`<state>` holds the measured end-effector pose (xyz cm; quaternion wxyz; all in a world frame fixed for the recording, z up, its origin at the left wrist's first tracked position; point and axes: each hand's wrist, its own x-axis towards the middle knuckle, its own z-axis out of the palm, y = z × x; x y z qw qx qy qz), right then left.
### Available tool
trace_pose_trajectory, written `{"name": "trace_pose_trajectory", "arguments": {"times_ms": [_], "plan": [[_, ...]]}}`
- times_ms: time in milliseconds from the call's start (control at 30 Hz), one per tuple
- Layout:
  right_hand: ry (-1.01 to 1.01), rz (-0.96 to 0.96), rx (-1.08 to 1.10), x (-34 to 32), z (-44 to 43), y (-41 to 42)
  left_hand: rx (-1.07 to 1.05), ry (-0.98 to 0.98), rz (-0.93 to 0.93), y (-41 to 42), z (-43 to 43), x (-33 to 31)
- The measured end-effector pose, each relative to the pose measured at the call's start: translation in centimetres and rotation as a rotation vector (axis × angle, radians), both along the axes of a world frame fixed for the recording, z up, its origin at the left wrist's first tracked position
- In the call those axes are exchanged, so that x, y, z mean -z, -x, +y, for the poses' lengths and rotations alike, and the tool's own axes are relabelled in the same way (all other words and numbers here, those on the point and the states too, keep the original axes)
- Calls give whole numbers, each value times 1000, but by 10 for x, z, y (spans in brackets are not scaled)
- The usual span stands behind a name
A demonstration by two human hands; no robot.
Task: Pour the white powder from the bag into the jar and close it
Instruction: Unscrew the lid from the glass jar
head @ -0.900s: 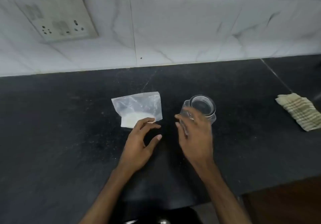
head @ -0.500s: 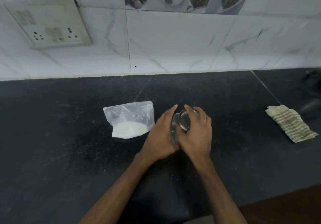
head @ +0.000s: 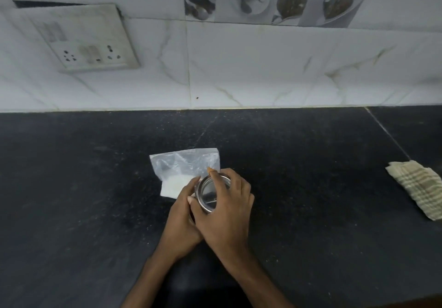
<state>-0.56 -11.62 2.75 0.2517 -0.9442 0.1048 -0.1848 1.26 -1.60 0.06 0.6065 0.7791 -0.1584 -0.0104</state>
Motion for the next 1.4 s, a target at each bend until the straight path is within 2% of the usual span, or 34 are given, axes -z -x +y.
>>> {"name": "trace_pose_trajectory", "arguments": {"times_ms": [167, 333, 500, 833, 1067, 1267, 1400], "plan": [[-68, -84, -12, 5, -2, -5, 7, -91, -1, -11, 5, 3], [-49, -188, 1, 11, -1, -9, 50, -64, -10, -19, 8, 8], [-45, -211, -4, 11, -2, -11, 71, -38, 32, -22, 9, 17], [-97, -144, -68, 2, -3, -11, 46, -36, 89, -21, 11, 20], [-111, -141, -149, 0, -14, -12, 1, -32, 61, -17, 8, 23], [-153, -41, -303, -6, -29, -17, -18, -27, 83, -14, 2, 28], [-177, 35, -471, -9, -41, -19, 76, -21, 121, -20, 11, 27]]}}
